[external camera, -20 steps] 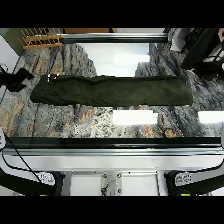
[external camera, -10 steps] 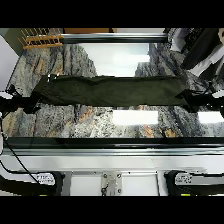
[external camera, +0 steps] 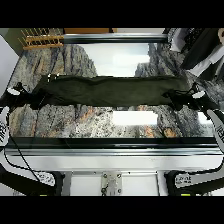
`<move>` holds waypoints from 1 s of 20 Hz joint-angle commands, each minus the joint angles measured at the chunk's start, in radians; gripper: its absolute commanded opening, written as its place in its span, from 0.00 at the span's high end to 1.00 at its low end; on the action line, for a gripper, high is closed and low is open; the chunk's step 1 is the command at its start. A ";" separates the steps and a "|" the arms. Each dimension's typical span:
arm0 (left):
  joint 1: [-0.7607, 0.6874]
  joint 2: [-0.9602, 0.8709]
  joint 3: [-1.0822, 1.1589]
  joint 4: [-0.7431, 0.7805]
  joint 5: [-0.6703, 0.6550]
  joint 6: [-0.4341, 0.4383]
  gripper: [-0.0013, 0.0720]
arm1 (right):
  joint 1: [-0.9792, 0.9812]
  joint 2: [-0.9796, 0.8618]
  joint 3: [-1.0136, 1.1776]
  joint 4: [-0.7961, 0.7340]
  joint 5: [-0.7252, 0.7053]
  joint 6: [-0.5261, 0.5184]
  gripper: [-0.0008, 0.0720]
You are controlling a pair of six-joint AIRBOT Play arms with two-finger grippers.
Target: Fold the clothes and pants, and hang the long-sleeved shirts on hangers.
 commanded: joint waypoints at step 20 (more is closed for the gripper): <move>0.317 0.590 -0.536 0.212 -0.154 0.263 0.95 | 0.076 0.681 -0.494 -0.441 0.405 0.030 0.96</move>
